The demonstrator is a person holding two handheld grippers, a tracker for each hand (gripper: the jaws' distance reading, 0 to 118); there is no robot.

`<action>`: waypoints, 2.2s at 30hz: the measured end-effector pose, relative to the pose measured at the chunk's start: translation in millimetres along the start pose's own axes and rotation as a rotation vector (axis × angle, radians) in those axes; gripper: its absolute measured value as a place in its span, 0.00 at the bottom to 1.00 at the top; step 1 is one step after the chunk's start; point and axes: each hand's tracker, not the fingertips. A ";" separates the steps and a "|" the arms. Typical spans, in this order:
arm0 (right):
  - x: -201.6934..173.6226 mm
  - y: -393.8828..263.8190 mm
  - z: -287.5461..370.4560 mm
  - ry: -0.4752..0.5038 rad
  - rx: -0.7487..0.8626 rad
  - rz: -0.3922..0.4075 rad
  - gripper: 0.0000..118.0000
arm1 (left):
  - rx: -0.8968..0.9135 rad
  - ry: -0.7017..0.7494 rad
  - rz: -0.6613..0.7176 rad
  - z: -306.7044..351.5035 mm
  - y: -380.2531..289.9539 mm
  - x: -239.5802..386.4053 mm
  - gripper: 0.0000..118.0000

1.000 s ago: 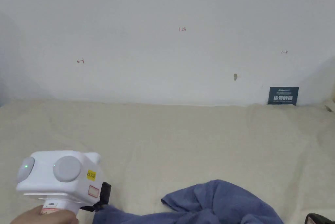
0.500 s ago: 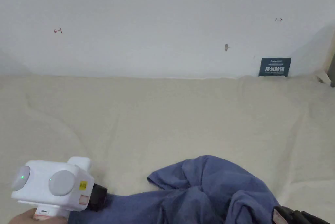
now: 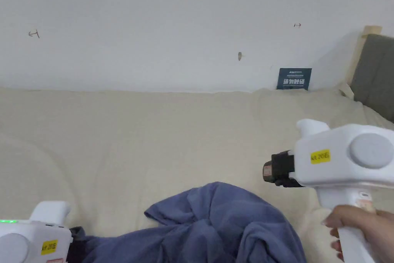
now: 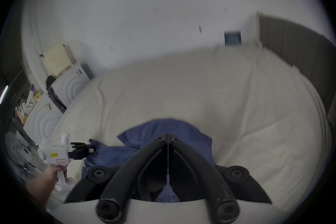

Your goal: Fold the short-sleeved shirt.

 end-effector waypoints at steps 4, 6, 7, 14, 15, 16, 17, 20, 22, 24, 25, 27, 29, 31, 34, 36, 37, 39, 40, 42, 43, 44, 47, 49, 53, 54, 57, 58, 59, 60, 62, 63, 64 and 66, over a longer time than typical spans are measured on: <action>8.7 30.3 -80.2 -0.081 -0.315 -0.095 0.82 | -0.007 -0.018 0.024 1.3 -1.4 2.8 0.04; 10.0 32.9 -110.4 -0.130 -0.358 -0.109 0.82 | -0.012 -0.032 0.026 2.6 -4.0 -7.2 0.04; 10.0 33.2 -124.2 -0.155 -0.353 -0.122 0.82 | -0.011 -0.031 0.023 2.9 -3.9 -7.1 0.04; -2.5 21.4 -152.5 -0.116 -0.391 -0.096 0.00 | -0.067 -0.061 0.039 -1.8 -4.9 -7.3 0.04; -7.7 22.4 -145.6 -0.095 -0.376 -0.085 0.00 | -0.073 -0.064 0.037 -2.8 -4.1 -7.5 0.04; -2.2 18.1 -135.1 -0.061 -0.403 -0.024 0.00 | -0.077 -0.067 0.036 -3.4 -3.6 -7.2 0.04; -4.5 19.6 -126.5 -0.055 -0.397 0.010 0.00 | -0.077 -0.068 0.034 -2.6 -2.4 -12.0 0.04; -3.4 30.5 -94.2 -0.077 -0.252 0.036 0.00 | -0.069 -0.069 0.033 1.5 -0.3 -12.9 0.04; -0.5 37.7 -61.9 -0.002 -0.166 -0.016 0.00 | -0.054 -0.073 0.043 13.0 2.0 -12.5 0.04; 3.0 39.7 -29.5 0.025 -0.123 -0.062 0.00 | -0.033 -0.101 0.051 26.3 5.9 -12.3 0.04; 1.9 40.9 -13.4 0.036 -0.127 -0.047 0.00 | -0.022 -0.111 0.053 31.6 6.6 -14.6 0.04; -3.7 42.5 18.6 0.015 -0.074 -0.002 0.00 | 0.000 -0.118 0.054 51.0 15.9 -14.3 0.04; -7.5 45.0 53.8 0.019 -0.009 0.029 0.00 | 0.054 -0.126 0.050 78.9 30.5 -13.6 0.04; -8.7 52.4 89.0 0.030 0.048 0.019 0.00 | 0.116 -0.128 0.050 110.0 49.1 -13.3 0.04; -0.5 70.8 124.2 0.083 0.076 -0.028 0.00 | 0.201 -0.131 0.059 154.9 78.3 -11.6 0.04; 0.4 83.5 146.1 0.104 0.100 -0.017 0.00 | 0.248 -0.115 0.038 181.4 98.4 -10.0 0.04; 0.7 90.3 157.5 0.109 0.135 -0.012 0.00 | 0.271 -0.099 0.033 196.7 108.0 -5.4 0.04; -0.8 105.8 175.5 0.073 0.178 0.009 0.00 | 0.300 -0.094 0.044 220.3 127.6 -4.1 0.04; -3.8 112.3 187.3 0.058 0.209 0.013 0.00 | 0.317 -0.083 0.065 232.6 139.6 -4.2 0.04; -6.9 131.0 201.9 0.050 0.236 0.009 0.00 | 0.333 -0.059 0.086 248.0 162.7 -8.4 0.04; -8.5 141.1 209.8 0.045 0.263 0.004 0.00 | 0.350 -0.035 0.074 257.3 174.8 -7.0 0.04; -12.6 149.0 218.9 0.046 0.294 -0.008 0.00 | 0.379 -0.002 0.062 266.5 186.8 -5.2 0.04; -19.7 179.3 239.2 0.032 0.374 -0.035 0.00 | 0.454 -0.002 0.104 287.3 219.4 -7.8 0.04; -30.2 192.2 257.3 -0.012 0.435 -0.027 0.00 | 0.512 -0.001 0.152 296.1 241.9 -12.5 0.04; -36.3 231.6 276.1 -0.032 0.544 -0.027 0.00 | 0.649 -0.037 0.184 316.5 274.3 -15.6 0.04; -41.3 236.9 282.1 -0.041 0.579 -0.016 0.00 | 0.673 -0.024 0.178 320.2 280.8 -14.1 0.04; -55.0 250.7 293.6 -0.098 0.656 0.056 0.00 | 0.749 0.007 0.149 325.0 292.8 -10.1 0.04; -59.0 254.8 294.5 -0.119 0.664 0.074 0.00 | 0.748 0.006 0.144 323.0 293.9 -8.9 0.04; -61.2 257.2 293.4 -0.125 0.660 0.078 0.00 | 0.776 0.014 0.138 321.6 294.5 -7.8 0.04; -63.7 251.7 293.5 -0.125 0.669 0.074 0.00 | 0.785 0.018 0.139 317.8 293.7 -6.9 0.04; -59.8 244.7 285.6 -0.074 0.690 0.043 0.00 | 0.781 0.020 0.148 306.0 291.1 -8.1 0.04; -56.6 239.4 277.2 -0.073 0.680 0.030 0.00 | 0.776 0.017 0.154 296.6 286.3 -9.0 0.04; -47.2 235.4 263.4 -0.084 0.673 0.017 0.00 | 0.759 0.016 0.164 285.9 279.8 -9.7 0.04; -34.6 209.9 238.5 -0.112 0.647 0.006 0.00 | 0.727 0.008 0.173 263.6 253.0 -7.9 0.04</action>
